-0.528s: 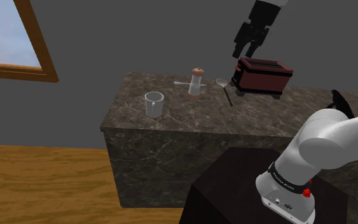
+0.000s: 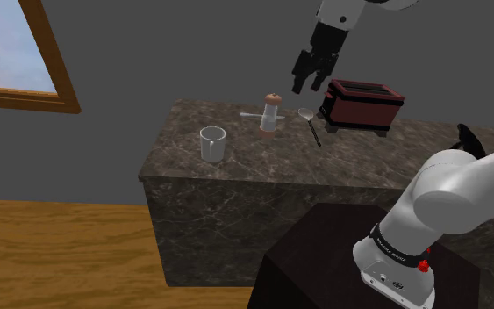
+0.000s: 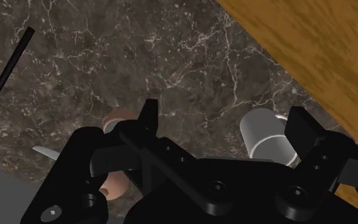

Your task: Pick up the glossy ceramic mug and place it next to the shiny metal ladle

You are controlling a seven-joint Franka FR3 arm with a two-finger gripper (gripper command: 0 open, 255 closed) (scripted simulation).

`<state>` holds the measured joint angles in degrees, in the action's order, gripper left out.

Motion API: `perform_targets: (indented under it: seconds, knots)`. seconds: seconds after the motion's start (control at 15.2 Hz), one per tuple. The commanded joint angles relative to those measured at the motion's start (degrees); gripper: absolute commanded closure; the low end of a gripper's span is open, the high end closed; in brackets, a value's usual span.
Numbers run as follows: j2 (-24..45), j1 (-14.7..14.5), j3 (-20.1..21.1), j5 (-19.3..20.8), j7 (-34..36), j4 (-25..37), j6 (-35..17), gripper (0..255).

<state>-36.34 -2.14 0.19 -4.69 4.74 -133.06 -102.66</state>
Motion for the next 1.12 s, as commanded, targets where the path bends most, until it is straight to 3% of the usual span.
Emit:
perform_targets:
  seconds: [0.0, 0.53, 1.06]
  knots:
    - [3.4, -0.41, 0.77, -0.3, 0.31, -0.03, -3.58, 0]
    - [18.38, -1.72, 3.56, -0.54, 1.64, 3.02, -15.72, 0]
    - [34.99, -2.86, 5.85, 1.16, 3.74, 10.89, -24.59, 0]
